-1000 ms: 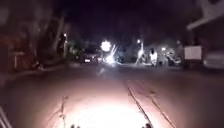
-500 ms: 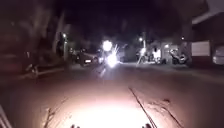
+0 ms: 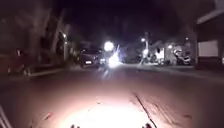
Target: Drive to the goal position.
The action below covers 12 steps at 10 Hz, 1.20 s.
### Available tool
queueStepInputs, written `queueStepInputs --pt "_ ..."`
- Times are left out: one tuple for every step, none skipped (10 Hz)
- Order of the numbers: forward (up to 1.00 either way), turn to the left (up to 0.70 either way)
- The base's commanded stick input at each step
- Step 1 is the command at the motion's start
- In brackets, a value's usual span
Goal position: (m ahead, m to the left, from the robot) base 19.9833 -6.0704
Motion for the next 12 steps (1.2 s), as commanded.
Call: queueStepInputs --pt "0.85 0.0" --pt "0.85 0.0" --pt "0.85 0.0" --pt "0.85 0.0" --pt "0.85 0.0" --pt "0.85 0.0" --pt "0.85 0.0" --pt "0.85 0.0" --pt "0.85 0.0" --pt "0.85 0.0" --pt "0.85 0.0" --pt "0.85 0.0"
